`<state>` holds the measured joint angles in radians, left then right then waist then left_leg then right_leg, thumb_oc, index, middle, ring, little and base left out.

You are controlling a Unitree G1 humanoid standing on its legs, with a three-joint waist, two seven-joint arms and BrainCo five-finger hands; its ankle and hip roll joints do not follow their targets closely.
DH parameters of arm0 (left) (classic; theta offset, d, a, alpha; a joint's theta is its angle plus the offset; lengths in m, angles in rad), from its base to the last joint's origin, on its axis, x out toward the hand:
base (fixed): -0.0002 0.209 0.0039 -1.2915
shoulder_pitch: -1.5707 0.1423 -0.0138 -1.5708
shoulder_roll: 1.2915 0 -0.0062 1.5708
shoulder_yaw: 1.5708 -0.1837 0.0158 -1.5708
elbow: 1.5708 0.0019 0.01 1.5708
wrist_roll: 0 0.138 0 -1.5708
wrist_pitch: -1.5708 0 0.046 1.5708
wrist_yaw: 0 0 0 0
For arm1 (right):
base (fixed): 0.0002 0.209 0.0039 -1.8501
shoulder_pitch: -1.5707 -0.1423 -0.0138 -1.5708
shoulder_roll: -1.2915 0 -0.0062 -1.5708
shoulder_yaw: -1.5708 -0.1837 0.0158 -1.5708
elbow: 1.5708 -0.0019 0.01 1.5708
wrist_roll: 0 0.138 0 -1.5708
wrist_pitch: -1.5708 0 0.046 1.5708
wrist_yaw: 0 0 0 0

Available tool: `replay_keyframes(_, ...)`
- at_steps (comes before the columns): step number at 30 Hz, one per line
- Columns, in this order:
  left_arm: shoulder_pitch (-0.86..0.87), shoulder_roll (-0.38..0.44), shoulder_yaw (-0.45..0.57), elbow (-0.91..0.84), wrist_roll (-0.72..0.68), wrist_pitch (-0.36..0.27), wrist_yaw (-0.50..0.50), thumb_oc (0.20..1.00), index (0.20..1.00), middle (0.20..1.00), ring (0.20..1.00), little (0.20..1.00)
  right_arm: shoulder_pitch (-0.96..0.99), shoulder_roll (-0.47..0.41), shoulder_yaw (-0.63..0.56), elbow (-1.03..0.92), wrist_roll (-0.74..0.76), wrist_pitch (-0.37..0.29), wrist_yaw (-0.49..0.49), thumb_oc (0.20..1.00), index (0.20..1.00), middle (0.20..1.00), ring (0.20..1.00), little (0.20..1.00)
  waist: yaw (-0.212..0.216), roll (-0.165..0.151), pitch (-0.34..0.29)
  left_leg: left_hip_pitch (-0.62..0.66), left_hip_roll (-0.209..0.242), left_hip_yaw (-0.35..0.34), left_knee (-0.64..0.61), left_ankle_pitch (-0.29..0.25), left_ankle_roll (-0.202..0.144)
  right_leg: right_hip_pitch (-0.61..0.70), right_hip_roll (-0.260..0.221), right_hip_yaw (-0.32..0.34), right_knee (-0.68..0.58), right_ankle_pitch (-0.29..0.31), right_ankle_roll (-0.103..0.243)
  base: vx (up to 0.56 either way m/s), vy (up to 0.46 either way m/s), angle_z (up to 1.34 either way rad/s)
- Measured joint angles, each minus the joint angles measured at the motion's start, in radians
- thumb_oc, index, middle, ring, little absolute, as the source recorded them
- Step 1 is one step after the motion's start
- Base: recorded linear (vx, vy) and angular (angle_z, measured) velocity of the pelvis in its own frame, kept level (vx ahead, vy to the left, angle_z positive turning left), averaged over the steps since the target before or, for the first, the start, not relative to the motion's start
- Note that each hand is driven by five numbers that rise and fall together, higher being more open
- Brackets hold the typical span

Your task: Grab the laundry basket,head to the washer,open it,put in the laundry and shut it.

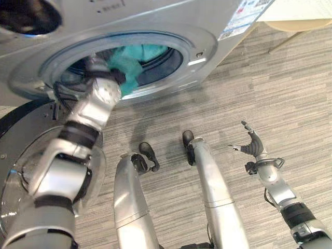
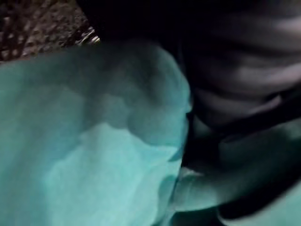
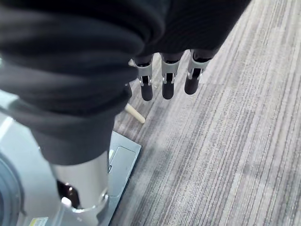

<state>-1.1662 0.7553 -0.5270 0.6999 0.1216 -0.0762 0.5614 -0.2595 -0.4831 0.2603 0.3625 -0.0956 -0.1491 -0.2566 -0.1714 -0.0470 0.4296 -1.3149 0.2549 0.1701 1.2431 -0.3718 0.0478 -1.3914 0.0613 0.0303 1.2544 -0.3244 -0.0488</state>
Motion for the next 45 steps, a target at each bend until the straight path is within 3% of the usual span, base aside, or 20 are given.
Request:
replay_keyframes(3,-0.187,0.118,-0.145,0.143,0.039,0.022,0.02,0.2,0.2,0.2,0.2,0.2,0.001,-0.051,0.006,-0.045,0.021,-0.048,0.016,1.0,1.0,1.0,1.0,1.0,-0.016,0.012,-0.008,-0.08,0.011,-0.011,0.055,-0.016,0.003,-0.078,0.01,-0.009,0.046,-0.004,-0.006,0.05,-0.022,-0.08)
replay_keyframes(8,-0.313,0.164,-0.26,0.239,0.061,0.043,0.075,0.2,0.2,0.2,0.2,0.2,0.031,-0.093,-0.003,-0.084,0.074,-0.094,0.023,1.0,1.0,1.0,1.0,1.0,-0.013,0.012,-0.008,-0.153,0.021,-0.027,0.087,-0.025,0.002,-0.146,0.017,-0.021,0.071,-0.008,-0.011,0.03,-0.005,-0.04)
replay_keyframes(9,-0.317,0.164,-0.266,0.242,0.074,0.046,0.074,0.633,0.633,0.633,0.633,0.633,0.034,-0.093,-0.009,-0.085,0.085,-0.095,0.023,1.0,1.0,1.0,1.0,1.0,-0.017,0.012,-0.008,-0.16,0.023,-0.027,0.088,-0.025,0.001,-0.153,0.017,-0.022,0.072,-0.006,-0.012,0.0,0.0,0.0)
replay_keyframes(10,-0.324,0.172,-0.3,0.244,0.107,0.051,0.069,1.0,1.0,1.0,1.0,1.0,0.039,-0.093,-0.014,-0.082,0.109,-0.095,0.023,1.0,1.0,1.0,1.0,1.0,-0.014,0.012,-0.008,-0.169,0.024,-0.029,0.09,-0.025,0.001,-0.161,0.018,-0.023,0.072,-0.006,-0.011,0.0,0.0,0.0)
replay_keyframes(17,-0.319,0.138,-0.339,0.258,0.179,0.058,-0.083,1.0,1.0,1.0,1.0,1.0,0.053,-0.092,-0.021,-0.082,0.135,-0.095,0.029,1.0,1.0,1.0,1.0,1.0,0.0,0.012,-0.008,-0.178,0.014,-0.045,0.105,-0.032,-0.002,-0.161,0.009,-0.035,0.091,-0.017,-0.028,0.05,-0.028,0.04)
replay_keyframes(22,-0.316,0.096,-0.312,0.249,0.176,0.052,-0.195,1.0,1.0,1.0,1.0,1.0,0.029,-0.092,-0.033,-0.08,0.134,-0.088,0.054,1.0,1.0,1.0,1.0,1.0,0.032,0.013,-0.008,-0.172,0.003,-0.051,0.108,-0.031,-0.001,-0.152,-0.009,-0.044,0.105,-0.022,-0.033,0.02,-0.02,0.08)
replay_keyframes(25,-0.259,0.091,-0.265,0.157,0.175,0.04,-0.209,1.0,1.0,1.0,1.0,1.0,0.021,-0.09,-0.031,-0.078,0.131,-0.082,0.06,1.0,1.0,1.0,1.0,1.0,0.035,0.013,-0.008,-0.158,-0.013,-0.068,0.101,-0.027,-0.005,-0.125,-0.025,-0.056,0.104,-0.028,-0.035,-0.01,-0.005,0.16)
replay_keyframes(28,-0.062,0.088,-0.118,-0.064,0.164,0.023,-0.195,1.0,1.0,1.0,1.0,1.0,0.023,-0.082,-0.032,-0.072,0.103,-0.069,0.058,1.0,1.0,1.0,1.0,1.0,0.036,0.014,-0.009,-0.125,-0.036,-0.07,0.073,-0.018,-0.01,-0.093,-0.049,-0.059,0.095,-0.043,-0.037,-0.04,0.016,0.21)
replay_keyframes(30,0.005,0.084,-0.131,-0.073,0.162,0.019,-0.187,1.0,1.0,1.0,1.0,1.0,0.025,-0.081,-0.027,-0.072,0.096,-0.063,0.056,1.0,1.0,1.0,1.0,1.0,0.048,0.018,-0.025,-0.12,-0.039,-0.07,0.059,-0.013,-0.006,-0.085,-0.05,-0.06,0.083,-0.045,-0.035,-0.08,0.029,0.13)
replay_keyframes(32,0.15,0.028,0.019,-0.161,0.146,0.019,-0.177,1.0,1.0,1.0,1.0,1.0,0.021,-0.072,-0.042,-0.066,0.093,-0.043,0.048,1.0,1.0,1.0,1.0,1.0,0.055,0.038,-0.032,-0.1,-0.052,-0.07,0.022,0.001,-0.012,-0.061,-0.064,-0.068,0.052,-0.04,-0.031,-0.07,0.035,0.1)
replay_keyframes(36,0.47,-0.127,0.177,-0.26,0.028,0.009,-0.205,1.0,1.0,1.0,1.0,1.0,0.026,-0.017,-0.055,-0.025,0.072,0.004,0.032,1.0,1.0,1.0,1.0,1.0,0.072,0.042,-0.04,0.03,-0.072,-0.072,-0.088,0.028,-0.032,0.071,-0.077,-0.078,-0.045,-0.03,-0.027,-0.09,0.054,0.11)
replay_keyframes(41,0.731,-0.246,0.248,-0.326,-0.073,-0.004,-0.258,1.0,1.0,1.0,1.0,1.0,0.044,0.015,-0.072,0.015,0.058,0.031,0.02,1.0,1.0,1.0,1.0,1.0,0.094,0.04,-0.063,0.176,-0.11,-0.064,-0.257,0.08,-0.047,0.215,-0.092,-0.083,-0.196,0.003,-0.014,-0.07,0.043,0.14)
replay_keyframes(45,0.956,-0.347,0.289,-0.343,-0.182,-0.043,-0.303,1.0,1.0,1.0,1.0,1.0,0.084,0.063,-0.07,0.084,0.057,0.041,0.022,1.0,1.0,1.0,1.0,1.0,0.098,0.041,-0.085,0.438,-0.149,-0.041,-0.499,0.15,-0.046,0.462,-0.112,-0.079,-0.4,0.044,0.01,0.0,0.016,0.12)
